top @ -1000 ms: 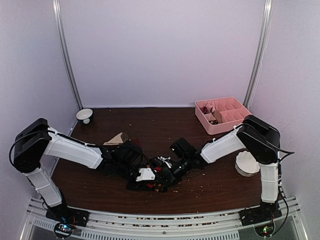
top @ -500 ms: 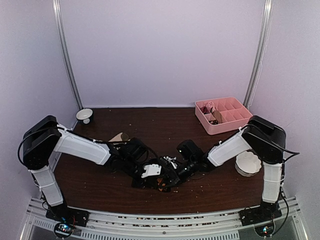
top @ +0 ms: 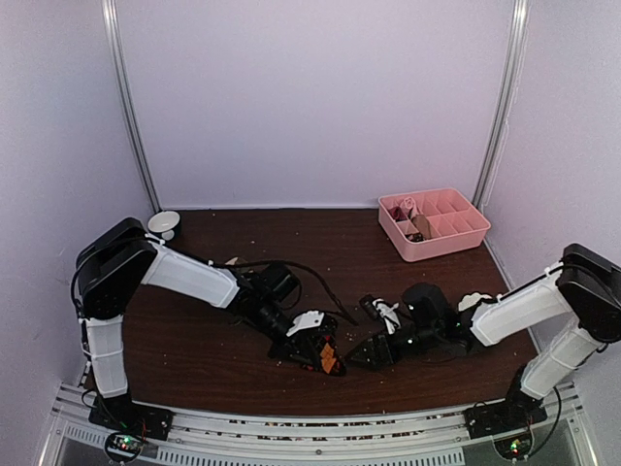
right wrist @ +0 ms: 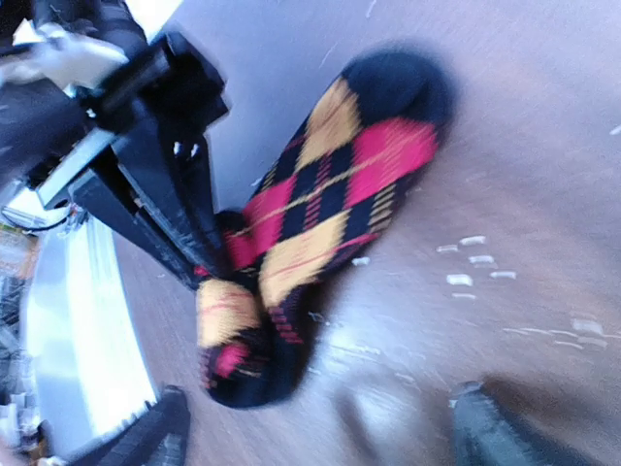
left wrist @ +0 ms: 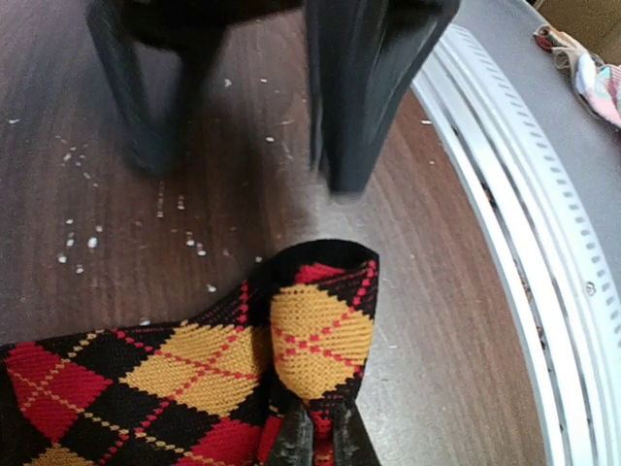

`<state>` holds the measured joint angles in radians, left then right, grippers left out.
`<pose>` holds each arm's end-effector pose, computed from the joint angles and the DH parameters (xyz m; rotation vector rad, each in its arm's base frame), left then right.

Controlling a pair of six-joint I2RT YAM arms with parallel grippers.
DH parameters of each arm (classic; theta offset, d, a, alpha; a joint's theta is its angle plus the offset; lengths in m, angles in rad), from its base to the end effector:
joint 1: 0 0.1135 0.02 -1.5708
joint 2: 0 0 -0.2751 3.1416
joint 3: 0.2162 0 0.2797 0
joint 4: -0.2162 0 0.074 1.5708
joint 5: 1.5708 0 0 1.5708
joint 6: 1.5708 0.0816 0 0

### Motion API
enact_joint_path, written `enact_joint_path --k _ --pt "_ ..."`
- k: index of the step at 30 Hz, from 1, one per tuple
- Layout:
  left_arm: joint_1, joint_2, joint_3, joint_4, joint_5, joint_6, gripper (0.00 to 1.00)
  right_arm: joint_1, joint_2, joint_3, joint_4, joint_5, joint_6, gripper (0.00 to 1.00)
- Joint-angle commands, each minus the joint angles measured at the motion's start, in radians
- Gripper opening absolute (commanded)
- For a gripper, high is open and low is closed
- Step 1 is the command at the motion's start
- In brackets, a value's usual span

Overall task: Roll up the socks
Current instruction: Roll the sock at the center of the board.

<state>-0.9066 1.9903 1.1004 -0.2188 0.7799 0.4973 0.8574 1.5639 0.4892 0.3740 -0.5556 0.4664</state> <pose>0.2072 -0.3578 0.0721 1.8800 1.8319 -1.1763 0.1706 0.2629 0.0845 -0.8048 2.3709 1.2674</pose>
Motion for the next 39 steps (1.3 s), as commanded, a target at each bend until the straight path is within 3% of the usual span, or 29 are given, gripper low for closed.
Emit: enact_joint_path --k 1,3,5,8,10,15,19,23,26,28,34,39 --pt "-0.005 0.046 -0.021 -0.155 0.023 0.056 0.0 -0.009 -0.165 -0.094 0.092 0.291 -0.035 1.0" --pt "-0.003 0.053 -0.024 -0.162 0.037 0.053 0.0 -0.028 -0.177 -0.074 0.049 0.38 0.01 1.0" --pt "0.007 0.066 -0.023 -0.164 0.068 0.038 0.0 -0.078 -0.136 -0.055 0.023 0.319 0.046 1.0" --pt "0.036 0.09 -0.012 -0.163 0.132 -0.002 0.0 -0.202 -0.03 -0.132 0.315 0.078 0.156 1.0" --pt "0.053 0.101 -0.002 -0.163 0.153 -0.021 0.0 -0.207 -0.02 -0.133 0.368 0.075 0.129 1.0" --pt "0.087 0.114 0.012 -0.163 0.207 -0.074 0.0 0.096 -0.308 -0.18 0.142 0.715 -0.248 1.0" --pt "0.109 0.145 0.03 -0.16 0.262 -0.123 0.0 0.096 -0.461 -0.249 0.175 0.91 -0.167 1.0" --pt "0.112 0.165 0.03 -0.162 0.244 -0.131 0.0 0.073 -0.51 -0.299 0.257 0.728 -0.172 1.0" --pt "0.112 0.169 0.027 -0.157 0.196 -0.131 0.0 0.137 -0.403 -0.149 0.023 0.617 -0.338 0.77" --pt "0.112 0.171 0.029 -0.157 0.165 -0.128 0.0 0.203 -0.33 -0.091 -0.051 0.612 -0.41 0.69" --pt "0.112 0.174 0.024 -0.143 0.155 -0.134 0.0 0.255 -0.19 -0.11 0.161 0.327 -0.527 0.71" --pt "0.112 0.176 0.026 -0.143 0.153 -0.134 0.0 0.259 -0.012 0.035 0.121 0.2 -0.575 0.65"
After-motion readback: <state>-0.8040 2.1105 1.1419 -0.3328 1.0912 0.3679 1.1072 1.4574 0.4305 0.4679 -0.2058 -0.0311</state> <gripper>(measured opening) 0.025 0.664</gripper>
